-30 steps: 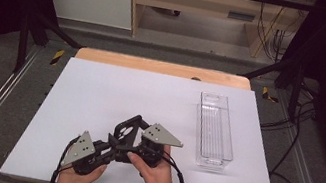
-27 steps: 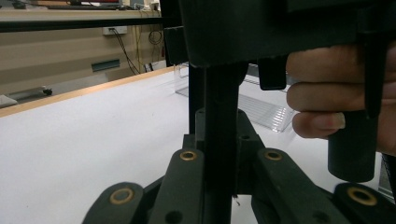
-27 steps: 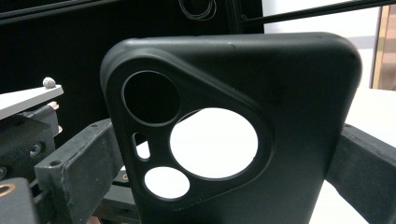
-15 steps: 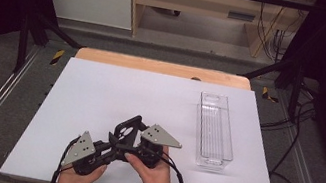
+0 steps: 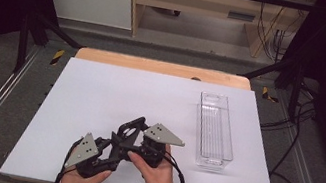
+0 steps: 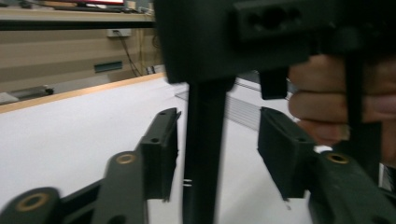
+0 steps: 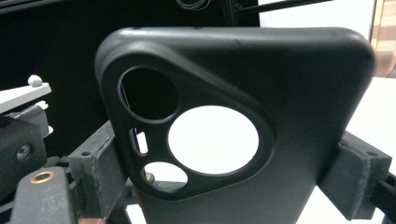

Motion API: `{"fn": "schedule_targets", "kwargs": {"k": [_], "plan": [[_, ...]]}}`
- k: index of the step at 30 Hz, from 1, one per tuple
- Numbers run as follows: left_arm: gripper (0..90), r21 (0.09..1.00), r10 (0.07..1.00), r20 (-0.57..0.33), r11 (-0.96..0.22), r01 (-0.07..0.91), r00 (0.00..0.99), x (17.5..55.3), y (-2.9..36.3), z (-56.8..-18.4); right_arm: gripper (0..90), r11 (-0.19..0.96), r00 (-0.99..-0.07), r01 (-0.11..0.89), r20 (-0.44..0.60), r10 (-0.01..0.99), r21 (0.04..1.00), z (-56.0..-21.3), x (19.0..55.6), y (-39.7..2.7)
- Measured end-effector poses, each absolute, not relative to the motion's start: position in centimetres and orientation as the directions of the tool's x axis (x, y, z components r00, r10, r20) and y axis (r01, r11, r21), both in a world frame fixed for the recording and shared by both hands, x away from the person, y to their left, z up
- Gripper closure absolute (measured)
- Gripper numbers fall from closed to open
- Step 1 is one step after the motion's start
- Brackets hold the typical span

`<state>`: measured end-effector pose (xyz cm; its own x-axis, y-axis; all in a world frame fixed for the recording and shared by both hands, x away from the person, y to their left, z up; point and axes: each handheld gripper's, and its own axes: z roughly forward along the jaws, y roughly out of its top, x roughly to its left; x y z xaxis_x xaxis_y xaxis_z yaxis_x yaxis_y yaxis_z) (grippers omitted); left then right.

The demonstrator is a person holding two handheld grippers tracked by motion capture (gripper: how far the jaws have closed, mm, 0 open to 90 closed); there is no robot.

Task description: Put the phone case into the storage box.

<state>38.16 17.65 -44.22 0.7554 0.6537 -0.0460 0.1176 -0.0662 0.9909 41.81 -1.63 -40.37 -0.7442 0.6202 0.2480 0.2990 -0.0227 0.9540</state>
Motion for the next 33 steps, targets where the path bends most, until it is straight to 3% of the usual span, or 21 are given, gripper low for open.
{"fn": "schedule_targets", "kwargs": {"k": [5, 9, 23, 25, 33], "plan": [[43.3, 0.991, 0.664, -0.075, -0.036, 0.132, 0.744, 38.6, 18.6, -44.2, 14.6, -0.022, -0.739, 0.304, 0.250, 0.626, 0.953, -40.3, 41.8, -1.8], [37.0, 0.990, 0.671, -0.047, -0.065, 0.123, 0.740, 38.8, 19.1, -44.3, 14.6, -0.026, -0.718, 0.295, 0.239, 0.654, 0.955, -40.0, 42.2, -2.7], [9.8, 0.983, 0.784, -0.029, -0.091, 0.162, 0.620, 39.4, 24.2, -44.4, 14.6, -0.032, -0.623, 0.278, 0.206, 0.754, 0.960, -39.7, 43.7, -6.1], [8.5, 0.982, 0.802, -0.006, -0.107, 0.153, 0.598, 39.5, 25.2, -44.4, 14.7, -0.027, -0.613, 0.285, 0.204, 0.763, 0.958, -39.7, 43.9, -6.3], [5.8, 0.979, 0.838, -0.050, -0.066, 0.191, 0.544, 40.6, 27.5, -45.1, 14.7, -0.014, -0.574, 0.307, 0.196, 0.795, 0.952, -39.0, 45.3, -6.8]]}}
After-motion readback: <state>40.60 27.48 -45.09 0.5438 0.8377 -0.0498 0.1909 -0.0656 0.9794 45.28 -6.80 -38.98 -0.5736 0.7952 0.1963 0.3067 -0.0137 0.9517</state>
